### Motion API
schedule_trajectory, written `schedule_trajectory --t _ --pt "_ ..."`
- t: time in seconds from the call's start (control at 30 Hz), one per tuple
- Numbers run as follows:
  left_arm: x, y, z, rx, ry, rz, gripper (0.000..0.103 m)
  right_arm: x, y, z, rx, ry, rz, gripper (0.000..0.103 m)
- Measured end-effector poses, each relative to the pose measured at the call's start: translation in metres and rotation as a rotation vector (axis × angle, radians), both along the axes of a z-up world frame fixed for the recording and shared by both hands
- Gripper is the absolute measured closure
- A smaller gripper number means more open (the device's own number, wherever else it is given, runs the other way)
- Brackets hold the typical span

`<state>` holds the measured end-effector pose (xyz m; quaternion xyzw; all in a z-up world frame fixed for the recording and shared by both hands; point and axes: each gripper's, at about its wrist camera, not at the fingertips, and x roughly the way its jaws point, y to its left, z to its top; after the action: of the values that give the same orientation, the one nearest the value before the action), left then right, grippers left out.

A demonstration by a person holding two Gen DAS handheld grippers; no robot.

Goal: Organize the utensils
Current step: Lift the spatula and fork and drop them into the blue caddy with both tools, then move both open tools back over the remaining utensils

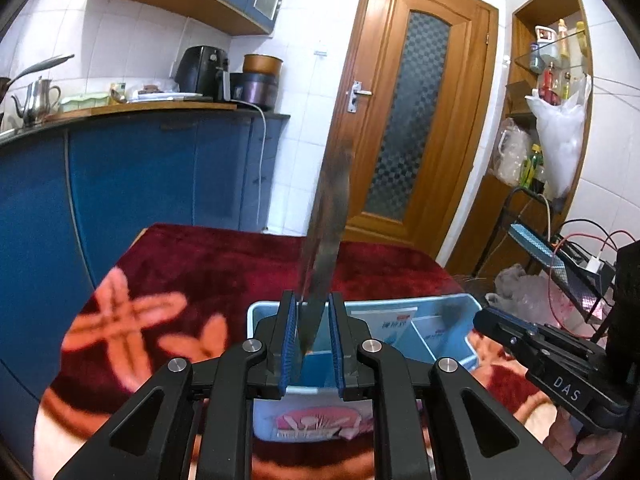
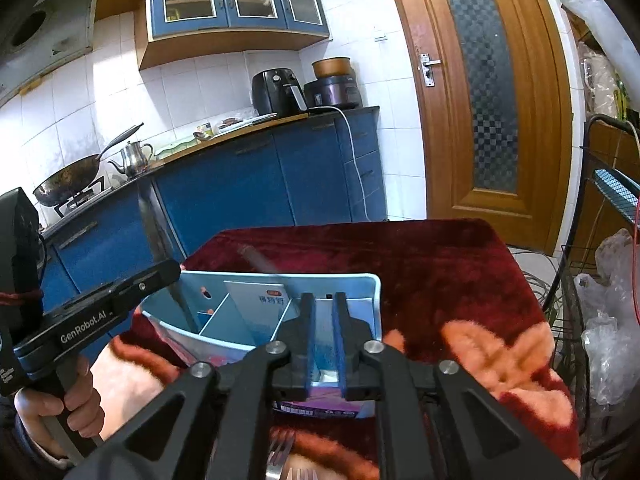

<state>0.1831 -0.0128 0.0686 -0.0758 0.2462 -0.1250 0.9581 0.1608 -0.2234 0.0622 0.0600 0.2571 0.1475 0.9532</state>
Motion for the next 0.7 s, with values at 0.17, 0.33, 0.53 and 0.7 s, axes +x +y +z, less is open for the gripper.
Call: schedule_trajectory --t 0.17,0.33,0.53,0.7 --pt "-0.013 0.002 0.002 0.012 0.006 0.001 0.065 -0.008 -0.001 0.003 0.014 -0.006 0.001 0.082" --pt "-0.029 0.003 0.007 0.018 0.016 -0.010 0.065 -0.022 -0.002 0.006 0.025 -0.005 0.000 0.076" --pt "-0.052 0.008 0.007 0.042 0.062 -0.009 0.063 -0.043 -0.007 0.009 0.033 0.007 -0.007 0.071" --pt "-0.070 0.011 0.001 0.064 0.136 0.002 0.058 -0.063 -0.008 0.004 0.027 0.037 -0.010 0.064"
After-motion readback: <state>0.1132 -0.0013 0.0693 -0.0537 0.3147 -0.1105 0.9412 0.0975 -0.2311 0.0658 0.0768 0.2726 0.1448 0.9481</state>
